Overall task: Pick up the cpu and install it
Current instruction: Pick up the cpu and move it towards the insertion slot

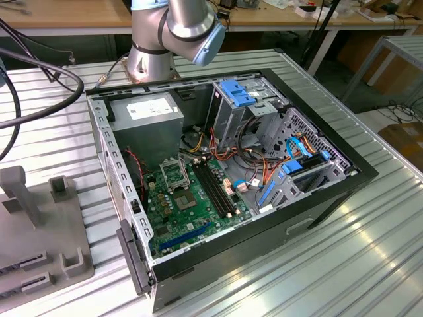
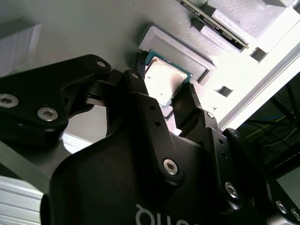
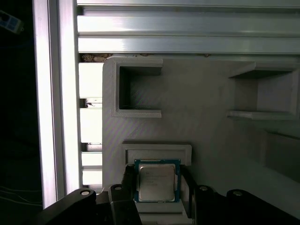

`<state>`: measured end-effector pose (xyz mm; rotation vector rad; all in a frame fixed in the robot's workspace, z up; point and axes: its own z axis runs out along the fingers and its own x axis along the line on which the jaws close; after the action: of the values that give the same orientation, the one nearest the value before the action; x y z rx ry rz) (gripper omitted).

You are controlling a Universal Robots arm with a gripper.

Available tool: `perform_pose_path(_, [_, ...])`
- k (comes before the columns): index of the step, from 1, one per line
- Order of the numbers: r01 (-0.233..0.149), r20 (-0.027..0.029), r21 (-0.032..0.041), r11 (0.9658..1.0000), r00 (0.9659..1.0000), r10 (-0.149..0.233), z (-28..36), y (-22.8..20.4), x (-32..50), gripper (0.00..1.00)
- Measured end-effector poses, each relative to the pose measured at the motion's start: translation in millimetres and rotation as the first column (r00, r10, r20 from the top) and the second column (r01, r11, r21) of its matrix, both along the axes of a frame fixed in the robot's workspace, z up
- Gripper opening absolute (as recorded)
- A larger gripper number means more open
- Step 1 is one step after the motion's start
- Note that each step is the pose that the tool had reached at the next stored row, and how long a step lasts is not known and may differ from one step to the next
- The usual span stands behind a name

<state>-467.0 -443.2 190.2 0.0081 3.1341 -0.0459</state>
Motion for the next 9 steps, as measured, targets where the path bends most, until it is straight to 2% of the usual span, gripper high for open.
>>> perform_pose_path(3, [0.001,0.0000,0.0000,1.0000,1.0000,-0.001,0.1,0.0,0.0,0.52])
perform_pose_path(4, [0.001,0.0000,0.0001,1.0000,1.0000,-0.001,0.1,0.0,0.0,0.58])
perform_pose_path(9, [-0.001,-0.0002,0.0000,1.0000,1.0000,0.001,1.0,0.0,0.0,0.58])
